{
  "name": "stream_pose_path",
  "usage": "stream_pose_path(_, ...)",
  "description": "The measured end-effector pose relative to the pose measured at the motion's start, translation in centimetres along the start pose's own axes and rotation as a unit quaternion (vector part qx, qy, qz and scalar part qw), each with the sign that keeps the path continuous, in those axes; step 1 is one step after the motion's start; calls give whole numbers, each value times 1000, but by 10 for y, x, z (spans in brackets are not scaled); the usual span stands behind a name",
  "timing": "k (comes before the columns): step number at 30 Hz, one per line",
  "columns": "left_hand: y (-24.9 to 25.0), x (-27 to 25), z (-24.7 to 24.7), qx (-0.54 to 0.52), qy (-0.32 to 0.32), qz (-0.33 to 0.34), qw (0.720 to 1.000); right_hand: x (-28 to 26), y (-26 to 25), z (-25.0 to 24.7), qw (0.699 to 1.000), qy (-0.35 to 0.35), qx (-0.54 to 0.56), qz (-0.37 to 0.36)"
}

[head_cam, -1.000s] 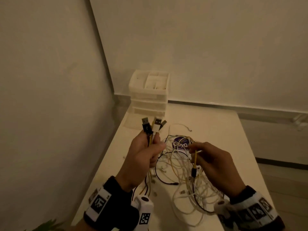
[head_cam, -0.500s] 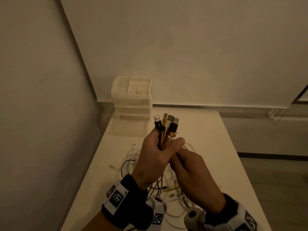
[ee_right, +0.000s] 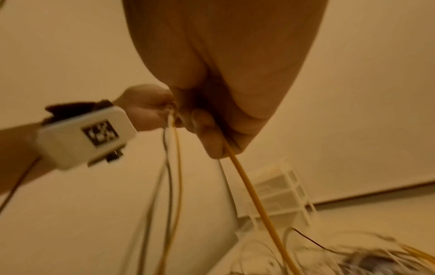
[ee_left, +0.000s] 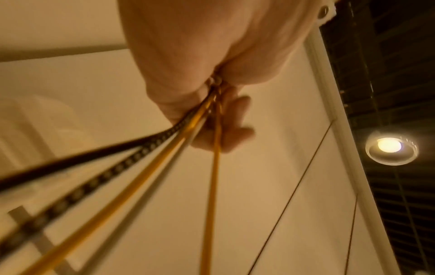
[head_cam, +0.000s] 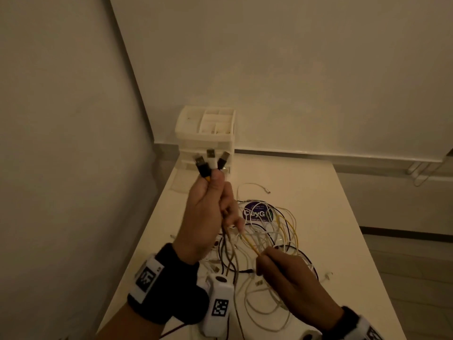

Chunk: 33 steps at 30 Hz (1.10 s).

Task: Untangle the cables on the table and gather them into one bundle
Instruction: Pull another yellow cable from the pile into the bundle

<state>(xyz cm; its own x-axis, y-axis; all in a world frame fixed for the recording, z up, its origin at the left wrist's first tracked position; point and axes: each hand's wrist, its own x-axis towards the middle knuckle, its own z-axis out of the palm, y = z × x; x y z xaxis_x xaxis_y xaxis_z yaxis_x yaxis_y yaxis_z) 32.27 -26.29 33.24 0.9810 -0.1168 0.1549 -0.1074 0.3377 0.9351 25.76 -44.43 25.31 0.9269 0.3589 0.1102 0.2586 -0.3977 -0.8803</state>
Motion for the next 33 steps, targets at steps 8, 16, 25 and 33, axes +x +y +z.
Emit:
stream_pose_path(8, 27, 1, -37, 112, 16, 50, 992, -14, 46, -21, 997, 12, -12, 72)
stream_pose_path(16, -23, -25, 3, 408, -155, 78, 896, 19, -20, -40, 997, 77, -22, -1)
stream_pose_path(25, -27, -19, 11, 334, -109, 66, 934, 20, -40, -42, 993, 115, 1, 4)
stream_pose_path(33, -3, -9, 1, 231, -21, 67, 970, 13, -8, -25, 991, 118, 59, -18)
